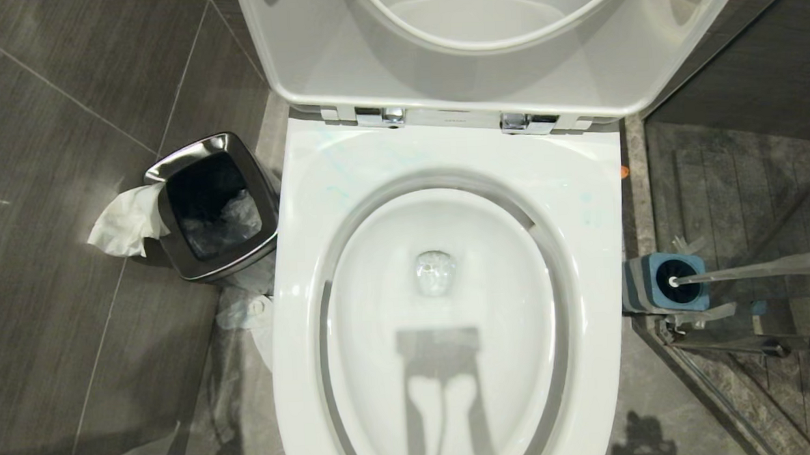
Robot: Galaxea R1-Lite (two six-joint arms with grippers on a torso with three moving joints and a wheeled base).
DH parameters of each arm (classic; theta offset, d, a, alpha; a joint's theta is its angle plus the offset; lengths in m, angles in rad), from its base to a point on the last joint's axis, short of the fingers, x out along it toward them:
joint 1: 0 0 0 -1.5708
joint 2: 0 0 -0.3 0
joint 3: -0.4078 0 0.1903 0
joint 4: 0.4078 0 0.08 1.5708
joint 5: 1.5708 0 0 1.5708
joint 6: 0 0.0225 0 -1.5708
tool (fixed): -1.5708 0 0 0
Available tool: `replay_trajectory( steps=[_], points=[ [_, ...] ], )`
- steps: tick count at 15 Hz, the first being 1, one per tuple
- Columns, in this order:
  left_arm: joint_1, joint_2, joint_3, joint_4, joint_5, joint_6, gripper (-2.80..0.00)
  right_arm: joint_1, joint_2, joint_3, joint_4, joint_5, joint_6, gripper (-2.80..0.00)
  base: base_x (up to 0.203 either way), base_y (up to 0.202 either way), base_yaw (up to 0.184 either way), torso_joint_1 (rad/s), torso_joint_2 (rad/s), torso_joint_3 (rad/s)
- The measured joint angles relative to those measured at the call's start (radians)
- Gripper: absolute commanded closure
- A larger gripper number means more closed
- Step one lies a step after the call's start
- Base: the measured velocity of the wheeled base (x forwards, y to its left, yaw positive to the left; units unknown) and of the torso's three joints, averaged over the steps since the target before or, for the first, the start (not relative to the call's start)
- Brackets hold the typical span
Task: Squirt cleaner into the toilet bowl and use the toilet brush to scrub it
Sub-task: Close the toilet lid
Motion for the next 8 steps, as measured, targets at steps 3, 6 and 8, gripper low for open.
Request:
replay_trajectory(
  steps=[3,6,8],
  points=[
    [0.001,0.023,-0.002,-0.062,0.002,0.021,0.00,0.000,0.000,0.000,-0.001,0.000,0.000,0.00,0.000,0.000,0.000,0.000,0.00,0.000],
    [-0.005,0.037,-0.002,-0.065,0.004,0.030,0.00,0.000,0.000,0.000,0.000,0.001,0.000,0.00,0.000,0.000,0.000,0.000,0.00,0.000],
    [-0.015,0.046,-0.003,-0.083,0.003,0.029,0.00,0.000,0.000,0.000,0.000,0.000,0.000,0.00,0.000,0.000,0.000,0.000,0.00,0.000]
  ],
)
